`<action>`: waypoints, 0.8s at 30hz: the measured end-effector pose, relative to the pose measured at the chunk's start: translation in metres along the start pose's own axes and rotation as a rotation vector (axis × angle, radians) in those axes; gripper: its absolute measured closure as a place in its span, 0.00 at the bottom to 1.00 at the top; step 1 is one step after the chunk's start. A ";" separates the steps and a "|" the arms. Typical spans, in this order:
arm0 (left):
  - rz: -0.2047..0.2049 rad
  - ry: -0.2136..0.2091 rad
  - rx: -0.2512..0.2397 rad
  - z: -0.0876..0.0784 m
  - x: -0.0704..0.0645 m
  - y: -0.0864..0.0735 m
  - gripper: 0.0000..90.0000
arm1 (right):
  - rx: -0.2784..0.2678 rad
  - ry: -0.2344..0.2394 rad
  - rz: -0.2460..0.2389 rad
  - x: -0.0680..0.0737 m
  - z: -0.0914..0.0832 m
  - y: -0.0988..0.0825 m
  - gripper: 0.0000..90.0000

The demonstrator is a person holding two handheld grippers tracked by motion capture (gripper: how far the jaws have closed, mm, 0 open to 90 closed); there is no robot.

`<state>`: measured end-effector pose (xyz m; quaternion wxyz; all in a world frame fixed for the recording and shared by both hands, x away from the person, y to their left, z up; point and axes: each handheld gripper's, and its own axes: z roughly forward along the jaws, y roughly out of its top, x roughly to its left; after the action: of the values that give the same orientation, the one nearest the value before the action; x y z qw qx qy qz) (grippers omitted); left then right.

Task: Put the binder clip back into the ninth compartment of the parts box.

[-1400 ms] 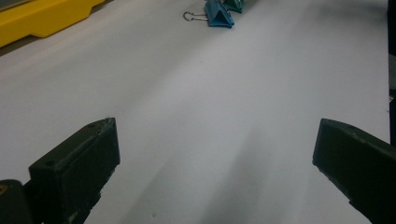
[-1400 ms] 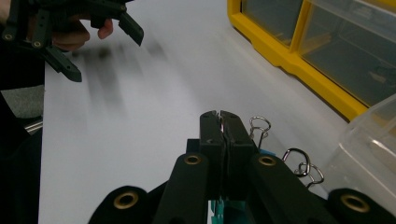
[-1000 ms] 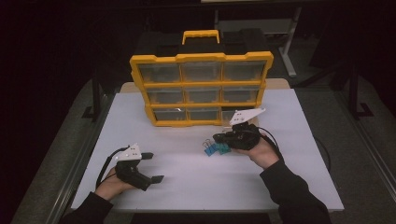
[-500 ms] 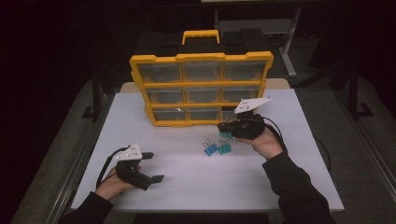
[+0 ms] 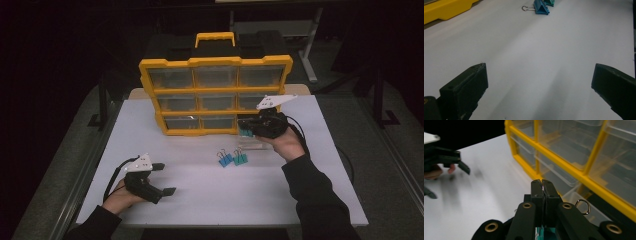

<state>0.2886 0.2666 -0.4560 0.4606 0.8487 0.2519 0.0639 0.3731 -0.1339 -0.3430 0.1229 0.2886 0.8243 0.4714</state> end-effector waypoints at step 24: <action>0.006 -0.008 0.009 0.001 -0.001 0.000 0.00 | 0.063 -0.099 0.033 -0.026 0.023 -0.014 0.96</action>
<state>0.2875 0.2654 -0.4568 0.4575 0.8518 0.2477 0.0609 0.4002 -0.1380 -0.3687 0.1467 0.3290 0.8267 0.4322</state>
